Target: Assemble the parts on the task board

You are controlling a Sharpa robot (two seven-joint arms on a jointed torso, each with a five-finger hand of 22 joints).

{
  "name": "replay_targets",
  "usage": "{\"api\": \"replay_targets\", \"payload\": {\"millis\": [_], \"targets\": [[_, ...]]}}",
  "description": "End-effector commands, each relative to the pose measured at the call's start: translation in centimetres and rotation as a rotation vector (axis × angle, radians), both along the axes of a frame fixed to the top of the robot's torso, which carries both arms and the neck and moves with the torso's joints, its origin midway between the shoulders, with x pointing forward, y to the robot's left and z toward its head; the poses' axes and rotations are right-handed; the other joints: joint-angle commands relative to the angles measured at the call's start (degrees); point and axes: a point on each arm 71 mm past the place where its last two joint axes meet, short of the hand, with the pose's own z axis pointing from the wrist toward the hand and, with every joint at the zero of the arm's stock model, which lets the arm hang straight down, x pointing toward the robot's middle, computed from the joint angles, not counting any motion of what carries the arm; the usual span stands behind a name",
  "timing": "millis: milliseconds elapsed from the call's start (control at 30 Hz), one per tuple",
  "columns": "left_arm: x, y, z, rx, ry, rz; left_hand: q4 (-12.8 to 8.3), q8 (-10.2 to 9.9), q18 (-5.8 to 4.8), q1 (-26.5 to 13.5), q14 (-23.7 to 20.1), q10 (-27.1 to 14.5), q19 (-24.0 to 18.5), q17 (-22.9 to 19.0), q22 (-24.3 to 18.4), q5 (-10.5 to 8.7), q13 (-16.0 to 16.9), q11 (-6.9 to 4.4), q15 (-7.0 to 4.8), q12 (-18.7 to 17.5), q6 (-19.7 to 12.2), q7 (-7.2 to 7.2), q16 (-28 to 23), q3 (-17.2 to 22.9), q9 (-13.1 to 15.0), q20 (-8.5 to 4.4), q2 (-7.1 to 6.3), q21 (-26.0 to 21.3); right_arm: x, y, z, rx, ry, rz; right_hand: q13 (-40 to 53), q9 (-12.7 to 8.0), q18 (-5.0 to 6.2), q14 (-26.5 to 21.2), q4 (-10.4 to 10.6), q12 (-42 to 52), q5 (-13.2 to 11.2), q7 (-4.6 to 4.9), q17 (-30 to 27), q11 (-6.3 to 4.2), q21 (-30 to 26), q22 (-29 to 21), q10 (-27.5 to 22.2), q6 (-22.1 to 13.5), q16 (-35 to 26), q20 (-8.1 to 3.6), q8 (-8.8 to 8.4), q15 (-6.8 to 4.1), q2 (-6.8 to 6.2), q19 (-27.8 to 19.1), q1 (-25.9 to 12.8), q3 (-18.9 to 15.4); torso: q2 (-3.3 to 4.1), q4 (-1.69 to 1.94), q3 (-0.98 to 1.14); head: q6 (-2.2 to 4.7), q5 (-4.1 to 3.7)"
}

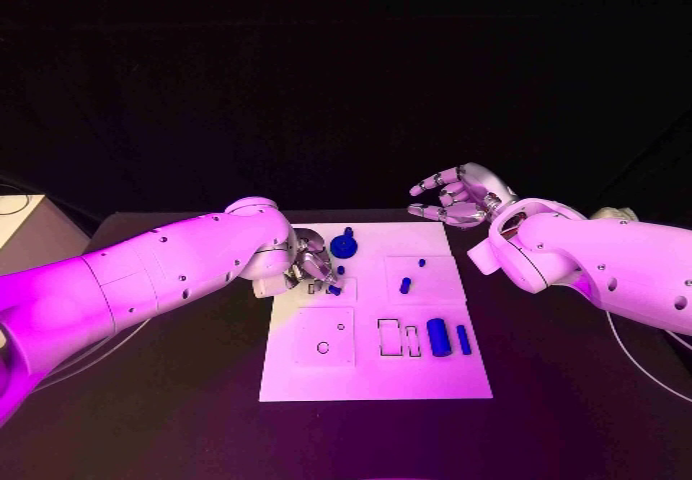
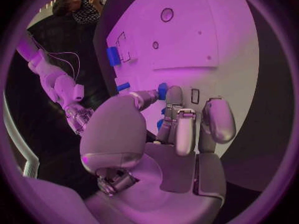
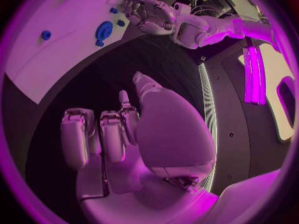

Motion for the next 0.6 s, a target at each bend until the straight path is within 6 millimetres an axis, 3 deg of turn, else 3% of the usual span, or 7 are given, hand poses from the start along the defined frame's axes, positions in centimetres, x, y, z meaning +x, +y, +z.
{"api": "replay_targets", "payload": {"millis": [33, 100, 167, 200, 333, 467, 600], "targets": [[0.0, 0.1, -0.1, -0.015, 0.009, -0.005, -10.6, 0.2, -0.36, -1.2, 4.8, 0.4, 0.3, 11.9, 0.2, 2.47, 0.0, 0.01, -0.17, 0.0, 0.2, 0.11, 0.2, 10.9, 4.5, 0.06, 0.09, 0.3, 0.0, 0.1, 0.0, -0.008, 0.002, 0.013, 6.6, -0.1, -0.06, 5.3, 0.3, -0.3, -0.3, -0.02, 12.0, 0.12, -0.3, 10.2, -0.2, -0.5, -0.2, 0.11, 0.3, 0.1, -0.08, 3.2, -0.4, 0.1, -0.08, 0.04, 0.0, 0.17, 0.07], [0.0, 0.2, 0.0, -0.019, 0.004, 0.003, -11.3, 0.3, -0.4, -1.9, 4.8, 0.6, 0.5, 12.0, 0.5, 3.99, 0.0, -0.07, -0.21, 0.1, 0.4, 0.07, 0.3, 11.4, 4.8, 0.03, 0.09, 0.5, 0.1, 0.1, 0.0, -0.008, 0.002, 0.013, 6.6, -0.1, -0.06, 5.3, 0.3, -0.3, -0.3, -0.02, 12.0, 0.12, -0.3, 10.2, -0.2, -0.5, -0.2, 0.11, 0.3, 0.1, -0.08, 3.2, -0.4, 0.1, -0.07, 0.05, -0.01, 0.36, 0.11], [0.0, 0.3, 0.0, -0.026, -0.006, 0.015, -12.1, 0.5, -0.53, -2.9, 5.0, 1.2, 0.8, 12.3, 1.3, 7.43, 0.0, -0.26, -0.39, 0.5, 1.1, -0.11, 0.5, 11.9, 5.1, -0.11, -0.36, 0.9, 0.1, 0.0, 0.0, -0.009, 0.002, 0.012, 6.6, -0.1, -0.06, 5.3, 0.3, -0.3, -0.3, -0.02, 12.0, 0.12, -0.3, 10.2, -0.2, -0.5, -0.2, 0.11, 0.3, 0.1, -0.08, 3.2, -0.4, 0.1, -0.07, 0.07, -0.02, 0.45, 0.09], [0.1, 0.3, 0.1, -0.032, -0.011, 0.022, -12.1, 0.5, -0.54, -3.0, 5.0, 1.2, 0.9, 12.4, 1.3, 7.63, 0.0, -0.28, -0.4, 0.5, 1.2, -0.13, 0.5, 12.0, 5.2, -0.12, -0.38, 0.9, 0.1, 0.0, 0.0, -0.009, 0.002, 0.012, 6.6, -0.1, -0.06, 5.3, 0.3, -0.3, -0.3, -0.02, 12.0, 0.12, -0.3, 10.2, -0.2, -0.5, -0.2, 0.11, 0.3, 0.1, -0.08, 3.2, -0.4, 0.1, -0.06, 0.07, -0.03, 0.46, 0.09], [0.1, 0.6, 0.3, -0.065, -0.02, 0.053, -13.5, 0.7, -0.68, -4.6, 4.8, 3.9, 1.3, 11.7, 2.2, 15.3, 2.2, -0.95, -0.99, 2.1, 3.1, -0.79, 0.1, 12.4, 5.7, -0.67, -1.51, 1.5, 0.2, -0.1, 0.0, -0.01, 0.003, 0.01, 6.6, -0.1, -0.05, 5.3, 0.4, -0.3, -0.4, -0.01, 12.0, 0.12, -0.4, 10.2, -0.2, -0.5, -0.2, 0.11, 0.31, 0.1, -0.12, 3.2, -0.4, 0.1, -0.08, 0.06, -0.02, 0.63, 0.2], [0.0, 0.9, 0.5, -0.092, -0.032, 0.077, -14.2, 0.7, -0.8, -5.1, 4.8, 5.6, 1.6, 11.4, 2.9, 18.17, 4.1, -1.31, -1.35, 3.3, 4.0, -1.17, -0.1, 12.3, 5.8, -1.02, -2.05, 1.8, 0.2, -0.2, 0.0, -0.011, 0.003, 0.007, 6.6, -0.1, -0.05, 5.3, 0.4, -0.3, -0.4, -0.01, 12.0, 0.12, -0.4, 10.2, -0.2, -0.5, -0.2, 0.11, 0.31, 0.1, -0.12, 3.2, -0.4, 0.1, -0.06, 0.08, 0.01, 0.52, 0.26], [-0.1, 1.3, 0.8, -0.115, -0.058, 0.102, -14.8, 0.6, -0.94, -5.7, 4.6, 8.3, 2.0, 10.7, 3.7, 21.98, 7.4, -1.8, -1.82, 5.1, 5.4, -1.68, -0.6, 12.1, 6.0, -1.46, -2.67, 2.3, 0.2, -0.4, -0.1, -0.012, 0.005, 0.005, 6.6, -0.1, -0.05, 5.3, 0.4, -0.3, -0.4, -0.01, 12.0, 0.12, -0.4, 10.2, -0.2, -0.5, -0.2, 0.11, 0.32, 0.1, -0.13, 3.2, -0.5, 0.1, -0.05, 0.14, 0.0, 0.83, 0.09]]}}
